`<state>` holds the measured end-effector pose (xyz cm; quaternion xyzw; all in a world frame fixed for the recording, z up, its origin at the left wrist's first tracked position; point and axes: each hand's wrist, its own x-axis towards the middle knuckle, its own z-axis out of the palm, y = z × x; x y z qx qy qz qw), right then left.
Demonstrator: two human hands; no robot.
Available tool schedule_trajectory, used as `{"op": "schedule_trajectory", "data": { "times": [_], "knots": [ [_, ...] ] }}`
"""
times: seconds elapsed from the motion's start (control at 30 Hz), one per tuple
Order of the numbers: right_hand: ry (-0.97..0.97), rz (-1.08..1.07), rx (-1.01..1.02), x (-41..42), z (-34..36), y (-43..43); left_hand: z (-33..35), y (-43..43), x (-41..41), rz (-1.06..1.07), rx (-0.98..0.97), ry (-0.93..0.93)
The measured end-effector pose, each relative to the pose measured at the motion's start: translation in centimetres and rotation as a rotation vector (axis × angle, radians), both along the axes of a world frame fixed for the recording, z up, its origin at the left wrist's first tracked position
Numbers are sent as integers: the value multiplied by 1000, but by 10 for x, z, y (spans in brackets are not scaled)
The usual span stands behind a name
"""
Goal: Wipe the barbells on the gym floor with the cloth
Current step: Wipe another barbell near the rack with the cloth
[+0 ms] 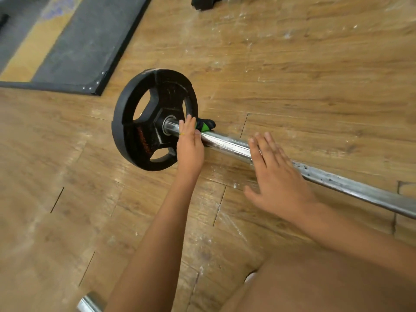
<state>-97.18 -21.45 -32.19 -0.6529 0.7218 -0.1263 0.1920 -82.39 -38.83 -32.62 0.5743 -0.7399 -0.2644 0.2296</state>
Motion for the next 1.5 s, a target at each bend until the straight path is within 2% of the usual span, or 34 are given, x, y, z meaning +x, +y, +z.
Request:
{"op": "schedule_trajectory", "data": {
  "times": [0.1, 0.23, 0.33, 0.5, 0.67, 0.8, 0.93, 1.0, 1.1, 1.2, 1.3, 1.43, 1.5],
  "knots": [
    [-52, 64, 42, -13, 8, 1, 5, 10, -4, 43, 5, -20],
    [-38, 21, 78, -45, 1, 4, 3, 41, 8, -195, -6, -67],
    [4, 83, 189, -50, -15, 12, -1, 45, 13, -229, -24, -48],
    [52, 103, 93, -39, -20, 16, -7, 54, -6, -24, -29, 7],
    [87, 131, 66, -37, -19, 22, -9, 67, 4, -191, -28, -13],
    [74, 146, 56, -37, -19, 22, -13, 61, -2, -35, 0, 77],
    [86, 171, 55, -38, -20, 23, -16, 79, -7, -146, -17, 30],
    [92, 202, -16, -39, -22, 25, -16, 68, -2, -134, -18, 21],
    [150, 314, -146, -40, -24, 26, -13, 57, -8, -8, -25, 82],
    [229, 413, -200, -42, -27, 26, -15, 72, -14, -69, -35, 101],
    [260, 411, -213, -45, -32, 26, -17, 60, -5, -143, -60, 20],
    [265, 374, -214, -41, -32, 21, -9, 36, -12, -20, -70, -7],
    [255, 347, -205, -41, -32, 21, -10, 52, -15, -97, -58, 11]
  ]
}}
